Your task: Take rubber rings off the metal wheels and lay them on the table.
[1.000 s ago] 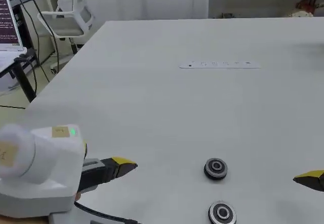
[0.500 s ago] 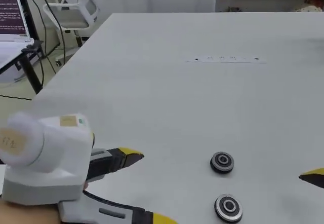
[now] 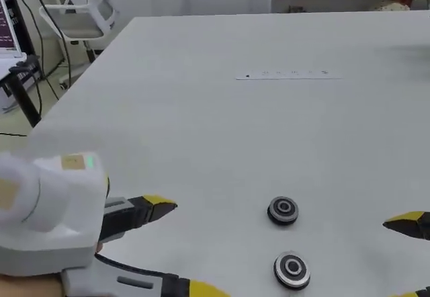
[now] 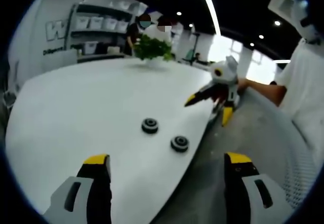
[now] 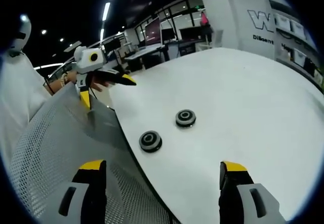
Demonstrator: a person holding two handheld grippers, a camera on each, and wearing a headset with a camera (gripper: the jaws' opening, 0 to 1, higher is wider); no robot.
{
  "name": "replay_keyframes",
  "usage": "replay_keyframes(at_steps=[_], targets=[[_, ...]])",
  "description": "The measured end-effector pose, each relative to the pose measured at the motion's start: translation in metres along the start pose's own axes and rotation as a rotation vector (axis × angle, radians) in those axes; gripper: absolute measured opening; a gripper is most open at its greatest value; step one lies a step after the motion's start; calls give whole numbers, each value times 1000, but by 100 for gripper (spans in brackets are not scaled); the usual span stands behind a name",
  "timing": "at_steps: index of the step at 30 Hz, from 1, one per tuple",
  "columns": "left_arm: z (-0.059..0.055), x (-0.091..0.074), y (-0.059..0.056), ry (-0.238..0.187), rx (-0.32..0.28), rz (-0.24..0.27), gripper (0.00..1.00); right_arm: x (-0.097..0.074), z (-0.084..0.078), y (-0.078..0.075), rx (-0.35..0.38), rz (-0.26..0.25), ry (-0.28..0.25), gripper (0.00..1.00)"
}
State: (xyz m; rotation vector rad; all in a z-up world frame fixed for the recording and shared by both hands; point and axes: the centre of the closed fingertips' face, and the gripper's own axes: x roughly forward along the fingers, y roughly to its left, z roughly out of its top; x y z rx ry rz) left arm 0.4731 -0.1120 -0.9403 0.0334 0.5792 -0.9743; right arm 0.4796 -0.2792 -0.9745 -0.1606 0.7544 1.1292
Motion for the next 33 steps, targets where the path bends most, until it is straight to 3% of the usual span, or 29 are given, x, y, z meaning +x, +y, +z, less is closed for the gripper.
replay_keyframes(at_steps=[11,21,28,33], targets=[[-1,0,0,5,9,10,93,-2,-2,-2,-1,-12,2,90],[-7,1,-2,41,22,10,92,-3,-2,-5,19,-21,-10,88],[-12,5,-8,66,15,-20,91,-5,-4,-8,49,-30,-14,86],[-16,3,-2,94,25,17,92,-5,-3,-3,46,-8,-16,85]])
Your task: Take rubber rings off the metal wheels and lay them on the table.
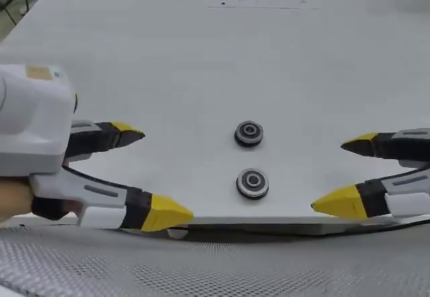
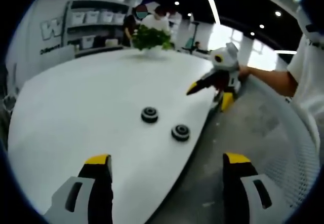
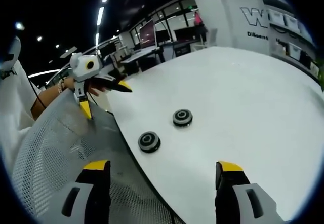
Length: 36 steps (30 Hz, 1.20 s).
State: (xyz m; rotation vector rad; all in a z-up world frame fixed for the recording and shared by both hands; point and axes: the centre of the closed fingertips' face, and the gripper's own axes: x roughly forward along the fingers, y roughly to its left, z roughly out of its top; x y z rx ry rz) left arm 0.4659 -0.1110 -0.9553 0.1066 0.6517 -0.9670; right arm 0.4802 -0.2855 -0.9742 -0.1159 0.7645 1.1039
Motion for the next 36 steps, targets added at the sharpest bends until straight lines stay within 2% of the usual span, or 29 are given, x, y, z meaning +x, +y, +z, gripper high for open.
replay_keyframes(at_steps=[4,7,10,12,14,16,22,27,29,32,36], targets=[[2,-3,8,-12,-9,48,88,0,1,7,-16,35,-8,82],[6,-8,17,-45,-34,95,89,2,0,10,-9,59,1,83],[12,-10,21,-91,-71,104,90,2,1,16,-43,74,2,83],[13,-10,20,-103,-87,99,90,2,0,18,-52,86,4,83],[12,-10,19,-95,-81,101,89,2,0,19,-61,90,4,83],[8,-9,19,-67,-63,109,89,1,2,20,-72,91,-3,83],[12,-7,16,-55,-32,96,89,-2,10,19,-78,89,-41,83],[15,-4,12,-11,53,73,89,-3,19,15,-64,83,-82,81],[16,-4,6,4,66,44,90,-3,20,15,-59,87,-89,80],[24,-6,3,-8,73,28,90,-5,24,14,-68,83,-100,76],[42,-6,1,-33,108,13,90,-6,30,16,-77,91,-111,75]])
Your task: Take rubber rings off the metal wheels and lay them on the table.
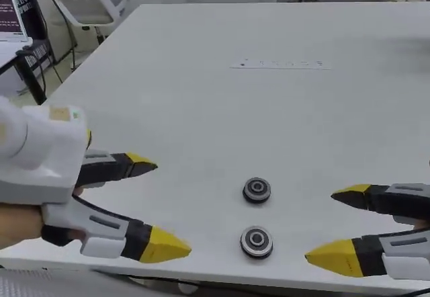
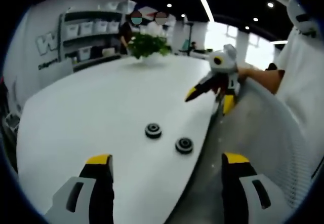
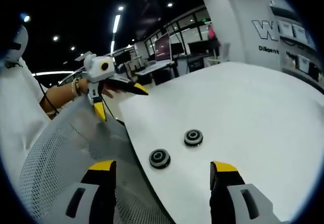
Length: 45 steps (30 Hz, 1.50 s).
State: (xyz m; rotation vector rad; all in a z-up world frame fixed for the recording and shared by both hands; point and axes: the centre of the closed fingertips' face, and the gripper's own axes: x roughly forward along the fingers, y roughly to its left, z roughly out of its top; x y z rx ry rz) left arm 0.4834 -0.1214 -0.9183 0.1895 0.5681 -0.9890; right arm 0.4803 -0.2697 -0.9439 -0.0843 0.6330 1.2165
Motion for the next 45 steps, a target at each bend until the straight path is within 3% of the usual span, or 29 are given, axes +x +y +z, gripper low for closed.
replay_keyframes(at_steps=[4,12,17,21,25,28,34,36,38,42,45], targets=[[17,6,-4,-10,61,-32,89,-1,6,-2,-42,-11,21,74],[52,23,-15,-67,160,-108,84,6,41,-5,-104,-12,-3,71],[59,43,-16,-71,198,-141,79,19,60,-8,-176,-2,2,66],[60,60,-18,-66,234,-154,72,30,65,-9,-222,14,24,60],[65,71,-20,-111,198,-175,68,40,67,-12,-243,18,24,55],[61,76,-18,-141,186,-165,63,45,64,-14,-235,30,5,52],[46,79,-13,-157,174,-137,55,50,47,-15,-204,55,-24,45],[40,82,-18,-132,169,-162,52,51,32,-11,-212,87,36,43],[33,85,-19,-115,181,-163,50,53,26,-11,-209,82,51,42],[21,92,-32,-77,203,-213,45,55,8,-11,-214,96,114,41],[12,98,-40,-50,217,-242,41,57,-13,-7,-229,127,192,39]])
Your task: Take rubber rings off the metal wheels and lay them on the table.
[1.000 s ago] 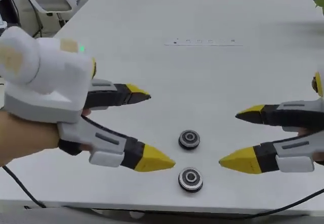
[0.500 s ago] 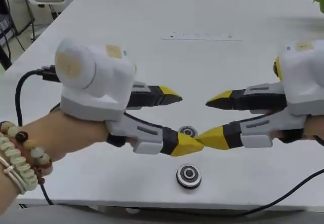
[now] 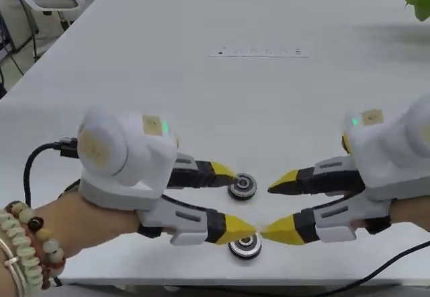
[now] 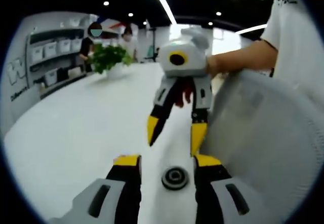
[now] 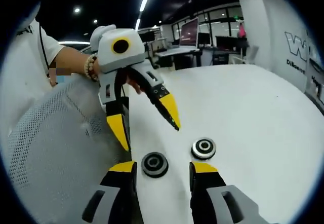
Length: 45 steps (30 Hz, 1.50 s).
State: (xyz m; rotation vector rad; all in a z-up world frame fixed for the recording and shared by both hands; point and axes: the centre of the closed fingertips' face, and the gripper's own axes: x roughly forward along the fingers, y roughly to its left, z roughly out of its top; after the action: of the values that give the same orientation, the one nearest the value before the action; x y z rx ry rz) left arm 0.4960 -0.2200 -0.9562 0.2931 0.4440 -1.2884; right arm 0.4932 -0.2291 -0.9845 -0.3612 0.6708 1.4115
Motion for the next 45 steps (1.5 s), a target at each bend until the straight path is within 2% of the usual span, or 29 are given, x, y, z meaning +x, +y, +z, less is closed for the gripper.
replay_keyframes(at_steps=[2,5,7,11,13,15,22,24,25,26,28,29,31,36,41,45], targets=[[-5,4,-4,15,5,-15,38,4,-6,3,-11,14,24,38],[-17,7,-6,61,29,-28,33,9,-9,8,-27,36,35,36],[-24,9,-6,88,40,-28,31,10,-10,8,-27,33,42,34],[-28,11,-1,104,45,-8,26,15,-12,8,-19,38,41,33],[-29,12,2,101,19,3,24,17,-13,7,-16,31,42,32],[-31,13,1,101,8,-4,24,18,-14,6,-10,32,39,32],[-36,19,-5,127,33,-21,20,24,-18,9,-15,39,50,29],[-41,20,-7,149,42,-30,19,26,-23,11,-23,48,74,28],[-47,21,-9,179,60,-38,18,26,-24,12,-28,50,80,28],[-41,25,-7,140,67,-39,17,27,-24,13,-31,52,84,28],[-44,25,-4,163,56,-25,15,27,-24,13,-36,53,84,28],[-42,26,-4,153,73,-27,15,27,-23,12,-39,50,82,28],[-43,26,-3,161,60,-28,14,26,-22,11,-40,43,78,27],[-42,26,0,142,76,-47,14,26,-22,5,-42,17,78,27],[-40,27,11,123,57,-16,14,27,-22,-1,-45,-16,74,26],[-40,26,11,106,44,-10,14,28,-20,-9,-34,-51,64,26]])
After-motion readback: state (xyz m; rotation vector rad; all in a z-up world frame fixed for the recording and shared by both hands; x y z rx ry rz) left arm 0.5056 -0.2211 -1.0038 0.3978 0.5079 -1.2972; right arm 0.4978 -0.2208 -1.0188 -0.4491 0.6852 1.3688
